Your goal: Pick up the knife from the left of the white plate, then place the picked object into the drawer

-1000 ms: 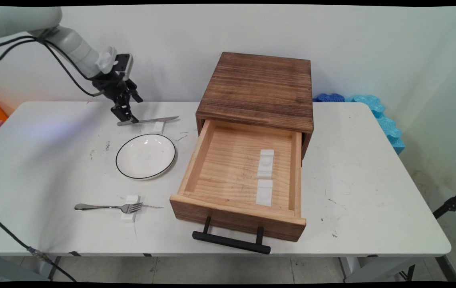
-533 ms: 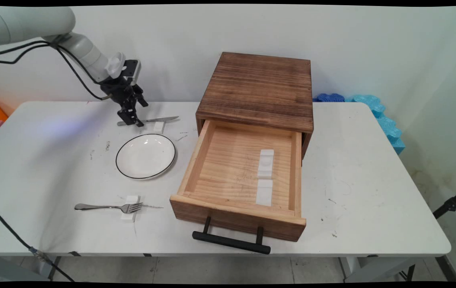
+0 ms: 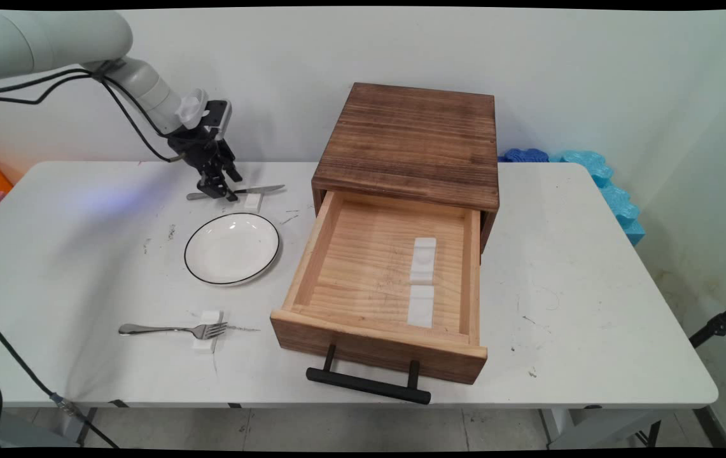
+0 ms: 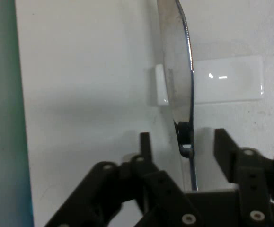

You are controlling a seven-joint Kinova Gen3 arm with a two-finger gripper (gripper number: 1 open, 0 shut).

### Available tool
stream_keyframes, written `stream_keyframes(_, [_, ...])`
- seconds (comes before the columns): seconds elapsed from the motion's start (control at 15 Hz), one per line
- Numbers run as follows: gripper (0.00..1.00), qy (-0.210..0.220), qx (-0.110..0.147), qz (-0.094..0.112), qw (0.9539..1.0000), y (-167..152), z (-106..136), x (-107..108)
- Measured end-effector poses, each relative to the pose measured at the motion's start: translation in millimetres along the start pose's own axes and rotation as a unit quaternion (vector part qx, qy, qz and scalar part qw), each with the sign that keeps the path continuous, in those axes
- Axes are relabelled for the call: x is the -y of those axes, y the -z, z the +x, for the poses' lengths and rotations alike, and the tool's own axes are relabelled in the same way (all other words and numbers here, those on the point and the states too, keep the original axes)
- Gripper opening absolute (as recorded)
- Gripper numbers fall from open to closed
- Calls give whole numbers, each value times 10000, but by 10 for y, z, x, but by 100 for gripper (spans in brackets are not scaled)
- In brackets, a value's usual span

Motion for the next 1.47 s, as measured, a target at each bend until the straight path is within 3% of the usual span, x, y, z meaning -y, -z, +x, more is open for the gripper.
stream_keyframes(0.73, [0, -107, 77, -140, 9998, -60, -26, -109])
stream_keyframes(1.47, [0, -115, 68, 76, 9999, 296, 98, -255])
